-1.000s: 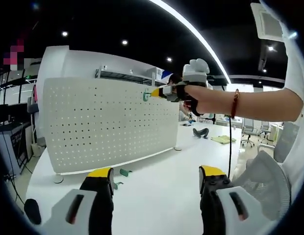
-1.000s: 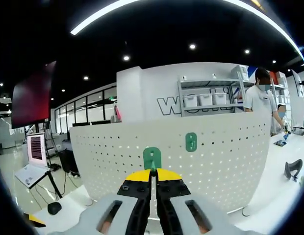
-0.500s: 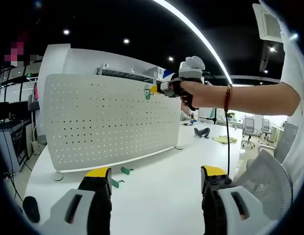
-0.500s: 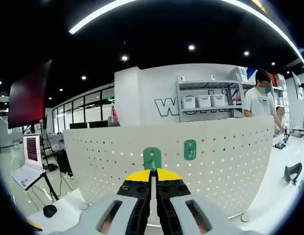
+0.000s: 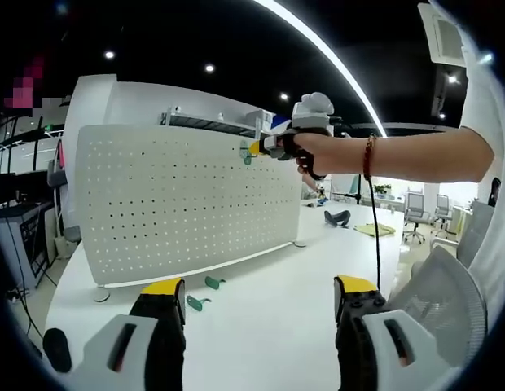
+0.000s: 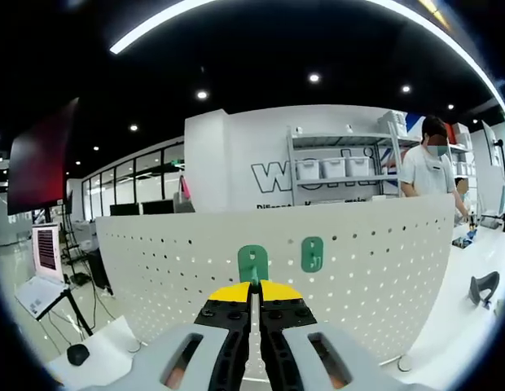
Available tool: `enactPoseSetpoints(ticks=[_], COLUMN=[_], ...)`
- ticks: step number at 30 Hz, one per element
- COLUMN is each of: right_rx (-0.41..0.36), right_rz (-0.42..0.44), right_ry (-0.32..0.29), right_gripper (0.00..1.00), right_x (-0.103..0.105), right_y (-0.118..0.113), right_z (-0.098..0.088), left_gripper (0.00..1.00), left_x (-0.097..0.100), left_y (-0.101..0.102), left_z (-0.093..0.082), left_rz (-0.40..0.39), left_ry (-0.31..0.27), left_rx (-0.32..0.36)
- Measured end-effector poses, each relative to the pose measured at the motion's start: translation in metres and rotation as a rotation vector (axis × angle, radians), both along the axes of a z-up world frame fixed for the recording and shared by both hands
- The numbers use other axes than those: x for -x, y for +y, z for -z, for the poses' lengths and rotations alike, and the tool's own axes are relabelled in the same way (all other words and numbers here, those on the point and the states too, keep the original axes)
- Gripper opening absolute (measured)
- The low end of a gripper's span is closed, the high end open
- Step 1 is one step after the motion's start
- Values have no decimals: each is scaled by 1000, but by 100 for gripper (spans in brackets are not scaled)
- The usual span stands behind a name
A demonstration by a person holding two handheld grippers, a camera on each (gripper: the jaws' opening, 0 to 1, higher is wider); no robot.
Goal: Insert the hook assembly into the mounting plate slot until the hook locks in place.
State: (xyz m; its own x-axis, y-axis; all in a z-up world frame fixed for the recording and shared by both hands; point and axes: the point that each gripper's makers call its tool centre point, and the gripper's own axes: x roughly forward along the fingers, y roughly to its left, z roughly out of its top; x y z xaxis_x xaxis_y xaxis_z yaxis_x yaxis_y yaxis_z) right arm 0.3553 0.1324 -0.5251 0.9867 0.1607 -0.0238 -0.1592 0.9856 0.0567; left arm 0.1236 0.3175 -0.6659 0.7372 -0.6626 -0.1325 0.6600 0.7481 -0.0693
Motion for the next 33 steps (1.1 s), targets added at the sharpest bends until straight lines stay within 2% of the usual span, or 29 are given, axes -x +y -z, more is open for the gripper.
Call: enactPoseSetpoints(ticks=[10, 33], right_rx=[-9, 1], right_rz=[23, 50], right_ry=[-2, 16], right_gripper=[1, 1], right_x=[-10, -37], right_y=[-5, -6], right_z=[-4, 3], left_gripper=[77, 76], left_x=[0, -6], left_y=[3, 10], left_z=[1, 7], left_rz=[-4, -19], left_ry=[5, 23], left_rx=[-2, -11])
